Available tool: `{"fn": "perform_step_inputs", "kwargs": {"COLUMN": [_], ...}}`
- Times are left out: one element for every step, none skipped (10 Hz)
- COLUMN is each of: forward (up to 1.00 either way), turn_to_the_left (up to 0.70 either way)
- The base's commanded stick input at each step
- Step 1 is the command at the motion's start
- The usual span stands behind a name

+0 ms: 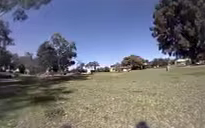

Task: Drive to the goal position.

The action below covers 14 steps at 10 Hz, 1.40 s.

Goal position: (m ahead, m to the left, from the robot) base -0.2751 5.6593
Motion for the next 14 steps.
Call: {"fn": "perform_step_inputs", "kwargs": {"forward": [0.00,0.00,0.00,0.00,0.00,0.00,0.00,0.00,0.00,0.00,0.00,0.00,0.00,0.00], "turn_to_the_left": [0.45,0.45,0.45,0.45,0.45,0.45,0.45,0.45,0.45,0.45,0.45,0.45,0.45,0.45]}}
